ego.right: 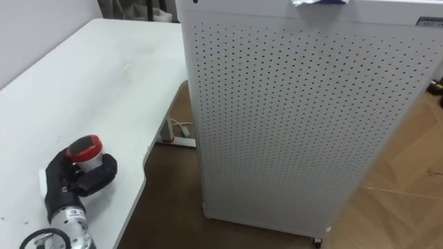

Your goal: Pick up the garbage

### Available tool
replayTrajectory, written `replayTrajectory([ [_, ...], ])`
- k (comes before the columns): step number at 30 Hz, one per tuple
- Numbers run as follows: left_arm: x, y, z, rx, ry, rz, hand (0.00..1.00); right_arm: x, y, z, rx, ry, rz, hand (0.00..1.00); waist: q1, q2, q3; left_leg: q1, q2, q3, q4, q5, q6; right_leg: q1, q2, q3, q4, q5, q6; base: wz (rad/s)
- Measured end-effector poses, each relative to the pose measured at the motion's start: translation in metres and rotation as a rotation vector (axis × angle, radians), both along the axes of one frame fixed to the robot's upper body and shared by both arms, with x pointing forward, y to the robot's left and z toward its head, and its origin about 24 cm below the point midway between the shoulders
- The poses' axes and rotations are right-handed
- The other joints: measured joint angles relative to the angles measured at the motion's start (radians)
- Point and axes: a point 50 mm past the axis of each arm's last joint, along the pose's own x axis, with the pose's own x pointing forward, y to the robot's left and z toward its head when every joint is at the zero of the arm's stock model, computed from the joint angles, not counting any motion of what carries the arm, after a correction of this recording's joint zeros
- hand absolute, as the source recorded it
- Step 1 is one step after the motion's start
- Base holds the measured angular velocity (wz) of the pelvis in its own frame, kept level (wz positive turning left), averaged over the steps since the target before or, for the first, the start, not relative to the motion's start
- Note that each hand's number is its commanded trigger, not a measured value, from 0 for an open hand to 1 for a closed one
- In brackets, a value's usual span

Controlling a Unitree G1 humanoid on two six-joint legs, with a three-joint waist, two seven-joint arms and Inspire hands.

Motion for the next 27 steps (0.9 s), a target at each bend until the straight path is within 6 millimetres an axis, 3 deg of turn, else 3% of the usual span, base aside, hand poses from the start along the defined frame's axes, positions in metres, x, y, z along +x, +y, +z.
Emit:
replayTrajectory([
  [5,0.005,-0.041,0.008,-0.054,-0.025,-0.213,1.00,0.009,0.003,0.002,0.011,-0.024,0.011,1.00,-0.006,-0.007,-0.0007,-0.012,-0.001,0.004,-0.001,0.000,0.001,-0.014,-0.002,0.003,0.001,0.000,0.001,-0.01],
  [7,0.004,-0.069,0.014,-0.071,-0.044,-0.376,1.00,0.014,0.004,0.004,0.012,-0.035,0.015,1.00,-0.014,-0.009,-0.0010,-0.020,-0.001,0.005,0.000,0.001,0.001,-0.023,-0.001,0.007,0.002,0.001,0.001,-0.06],
  [11,-0.001,-0.102,0.021,-0.076,-0.070,-0.616,1.00,0.022,0.003,0.007,0.006,-0.058,0.015,1.00,-0.016,-0.014,0.0005,-0.019,0.003,0.028,-0.002,0.001,0.001,-0.036,0.001,0.028,0.008,0.001,0.001,-0.17],
  [17,-0.006,-0.116,0.030,-0.068,-0.107,-0.771,1.00,0.038,-0.001,0.013,-0.020,-0.100,0.018,1.00,-0.017,-0.017,0.0007,-0.021,0.003,0.034,-0.002,0.001,0.001,-0.043,0.000,0.033,0.010,0.001,0.001,-0.04],
  [27,-0.028,-0.128,0.010,-0.085,-0.017,-0.923,1.00,0.070,0.002,0.027,-0.033,-0.195,-0.014,1.00,-0.014,-0.014,-0.0008,-0.023,0.003,0.034,-0.001,0.001,0.002,-0.050,0.000,0.033,0.022,0.001,0.001,0.00],
])
